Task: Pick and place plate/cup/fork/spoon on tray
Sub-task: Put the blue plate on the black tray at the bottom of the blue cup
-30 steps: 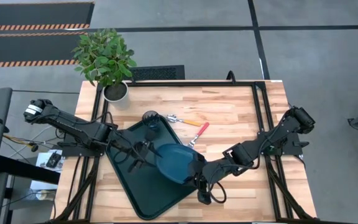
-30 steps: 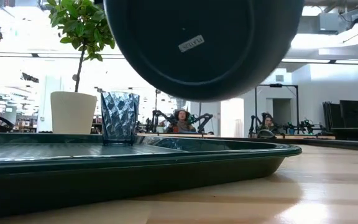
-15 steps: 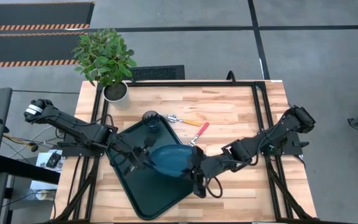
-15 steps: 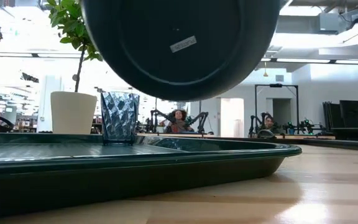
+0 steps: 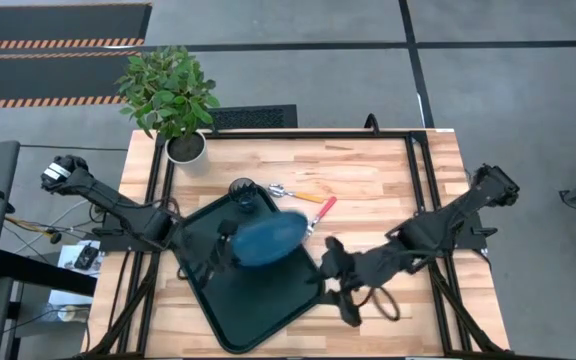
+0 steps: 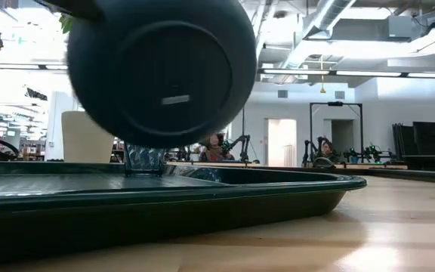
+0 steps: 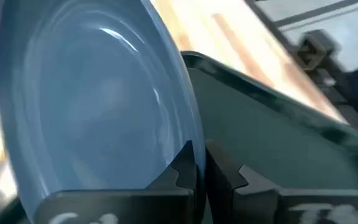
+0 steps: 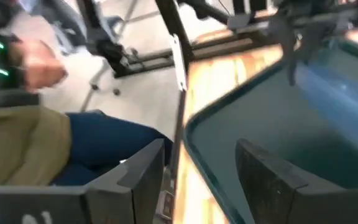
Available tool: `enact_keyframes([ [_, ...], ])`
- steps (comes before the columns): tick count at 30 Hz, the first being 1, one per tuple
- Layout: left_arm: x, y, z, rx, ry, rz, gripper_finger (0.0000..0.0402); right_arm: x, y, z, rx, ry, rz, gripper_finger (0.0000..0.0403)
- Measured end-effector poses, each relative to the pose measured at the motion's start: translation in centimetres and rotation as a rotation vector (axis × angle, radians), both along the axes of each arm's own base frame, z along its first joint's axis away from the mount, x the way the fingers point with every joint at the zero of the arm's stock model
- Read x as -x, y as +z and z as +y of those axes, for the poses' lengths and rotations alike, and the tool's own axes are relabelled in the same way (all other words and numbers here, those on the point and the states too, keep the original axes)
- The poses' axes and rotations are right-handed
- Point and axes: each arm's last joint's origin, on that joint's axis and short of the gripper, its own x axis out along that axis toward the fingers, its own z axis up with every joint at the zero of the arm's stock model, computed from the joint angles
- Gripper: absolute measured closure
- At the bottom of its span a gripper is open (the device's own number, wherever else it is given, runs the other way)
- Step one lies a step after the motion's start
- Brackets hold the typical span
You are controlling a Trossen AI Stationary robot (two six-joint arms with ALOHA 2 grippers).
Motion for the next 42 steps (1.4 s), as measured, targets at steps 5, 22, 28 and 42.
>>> enact_keyframes([
  [5, 1.3, -0.7, -1.2, 0.075, 0.046, 0.111, 0.0400, 2.3, 1.9, -0.2, 0.020, -0.064, -0.062, 0.0189],
  [22, 5.3, 1.4, -4.1, 0.210, 0.244, 0.376, 0.0401, 4.6, 1.9, 0.5, 0.136, -0.143, -0.042, 0.0203],
  [28, 5.8, 0.8, -4.3, 0.189, 0.321, 0.415, 0.0401, 4.4, 1.6, 0.6, 0.131, -0.149, -0.028, 0.0203],
  [42, 3.9, -3.8, -6.1, -0.042, 0.367, 0.545, 0.0401, 4.4, 1.5, 0.6, 0.110, -0.164, -0.011, 0.0208],
])
